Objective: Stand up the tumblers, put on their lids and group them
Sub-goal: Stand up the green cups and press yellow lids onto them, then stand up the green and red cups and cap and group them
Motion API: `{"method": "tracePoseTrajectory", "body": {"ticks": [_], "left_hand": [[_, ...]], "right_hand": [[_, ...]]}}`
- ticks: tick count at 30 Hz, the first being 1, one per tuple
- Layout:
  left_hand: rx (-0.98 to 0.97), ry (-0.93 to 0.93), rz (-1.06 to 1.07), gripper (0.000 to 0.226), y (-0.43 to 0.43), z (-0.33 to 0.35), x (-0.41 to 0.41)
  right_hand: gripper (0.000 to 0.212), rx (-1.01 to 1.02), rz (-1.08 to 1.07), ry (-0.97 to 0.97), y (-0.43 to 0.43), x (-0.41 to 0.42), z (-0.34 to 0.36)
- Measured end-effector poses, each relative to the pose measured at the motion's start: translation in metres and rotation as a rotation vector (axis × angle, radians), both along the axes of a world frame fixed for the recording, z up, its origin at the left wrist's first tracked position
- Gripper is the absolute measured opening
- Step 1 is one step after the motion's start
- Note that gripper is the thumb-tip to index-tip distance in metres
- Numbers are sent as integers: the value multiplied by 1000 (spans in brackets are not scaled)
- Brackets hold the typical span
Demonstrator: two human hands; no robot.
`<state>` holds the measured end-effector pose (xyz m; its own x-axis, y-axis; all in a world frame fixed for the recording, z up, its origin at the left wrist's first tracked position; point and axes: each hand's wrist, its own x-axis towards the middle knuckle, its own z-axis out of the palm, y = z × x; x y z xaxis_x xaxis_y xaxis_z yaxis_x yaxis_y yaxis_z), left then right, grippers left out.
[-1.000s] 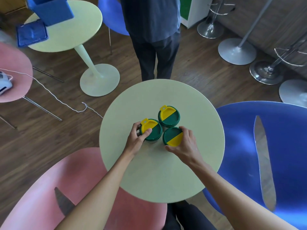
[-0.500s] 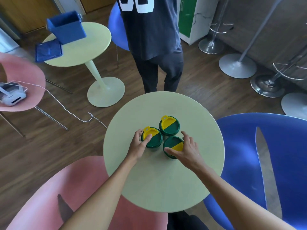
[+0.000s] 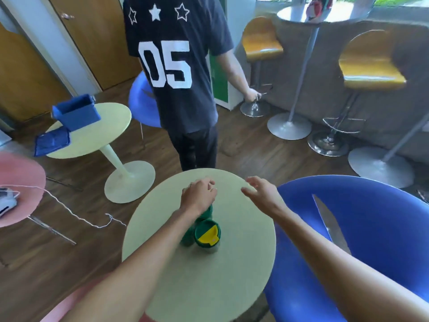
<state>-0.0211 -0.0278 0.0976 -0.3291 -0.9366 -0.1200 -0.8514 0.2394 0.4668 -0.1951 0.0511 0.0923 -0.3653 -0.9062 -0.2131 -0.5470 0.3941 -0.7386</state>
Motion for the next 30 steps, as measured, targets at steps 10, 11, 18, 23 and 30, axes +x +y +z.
{"method": "tracePoseTrajectory", "body": {"ticks": [10, 11, 18, 23, 30], "left_hand": [[-112, 7, -388, 30, 102, 76, -267], [-119, 14, -419, 30, 120, 80, -295], [-127, 63, -620, 27, 243, 112, -481], [-118, 77, -715, 25, 302, 136, -580], [-114, 125, -765, 26, 307, 145, -704]], "right_hand": [[27, -205, -312, 13, 146, -231, 79], [28, -218, -344, 21, 167, -256, 86], [29, -271, -545, 64, 314, -414, 123], [27, -267, -637, 81, 376, -496, 144], [27, -277, -684, 69, 380, -604, 148]]}}
